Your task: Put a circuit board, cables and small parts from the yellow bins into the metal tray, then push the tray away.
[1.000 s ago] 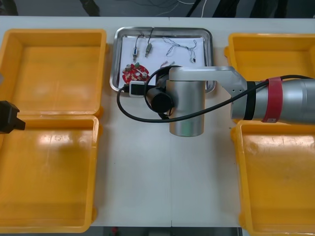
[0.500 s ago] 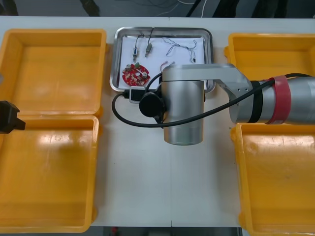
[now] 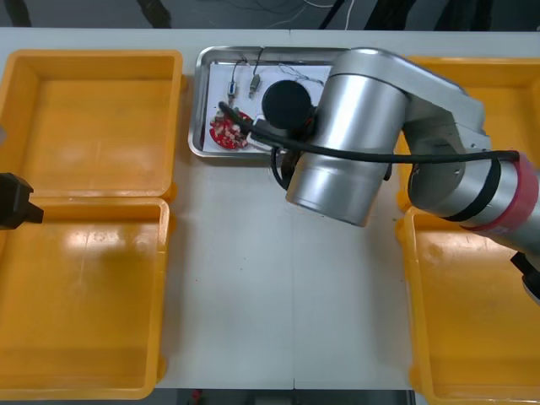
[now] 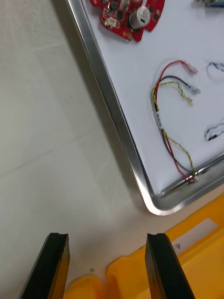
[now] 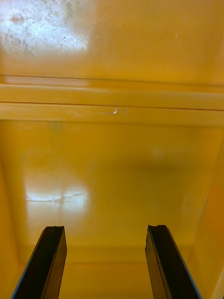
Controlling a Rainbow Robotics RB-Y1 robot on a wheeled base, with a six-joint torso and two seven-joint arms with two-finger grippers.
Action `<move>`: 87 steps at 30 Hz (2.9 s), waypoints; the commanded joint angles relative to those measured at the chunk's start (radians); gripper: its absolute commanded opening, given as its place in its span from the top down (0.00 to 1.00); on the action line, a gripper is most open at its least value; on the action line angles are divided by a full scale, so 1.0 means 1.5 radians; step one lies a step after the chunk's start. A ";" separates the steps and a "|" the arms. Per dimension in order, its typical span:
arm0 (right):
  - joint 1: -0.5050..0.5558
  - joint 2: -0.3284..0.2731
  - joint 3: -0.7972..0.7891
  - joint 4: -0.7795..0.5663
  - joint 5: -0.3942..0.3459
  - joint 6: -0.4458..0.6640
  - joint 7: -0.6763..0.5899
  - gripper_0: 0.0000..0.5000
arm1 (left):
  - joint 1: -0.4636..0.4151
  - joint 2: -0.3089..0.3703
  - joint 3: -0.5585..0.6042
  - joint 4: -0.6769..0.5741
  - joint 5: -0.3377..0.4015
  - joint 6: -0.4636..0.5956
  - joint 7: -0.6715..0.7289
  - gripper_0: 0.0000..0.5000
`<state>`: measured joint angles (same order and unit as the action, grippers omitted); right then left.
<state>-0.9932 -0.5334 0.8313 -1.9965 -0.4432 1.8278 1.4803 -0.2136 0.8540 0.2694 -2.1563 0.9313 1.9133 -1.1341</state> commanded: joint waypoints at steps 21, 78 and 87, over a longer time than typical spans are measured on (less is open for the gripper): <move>0.254 -0.021 -0.510 -0.134 -0.122 0.061 -0.027 0.05 | 0.010 0.023 0.018 -0.018 0.005 0.004 -0.037 0.00; 0.518 -0.152 -0.857 -0.047 -0.262 0.061 -0.034 0.05 | 0.010 0.023 0.018 -0.018 0.005 0.004 -0.037 0.00; 0.521 -0.151 -0.863 -0.047 -0.255 0.061 -0.044 0.00 | 0.010 0.023 0.018 -0.018 0.005 0.004 -0.037 0.00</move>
<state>-0.2299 -0.7223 -0.4242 -2.0582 -0.8264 1.9170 1.4780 -0.2103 0.8540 0.2694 -2.1568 0.9316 1.9133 -1.1342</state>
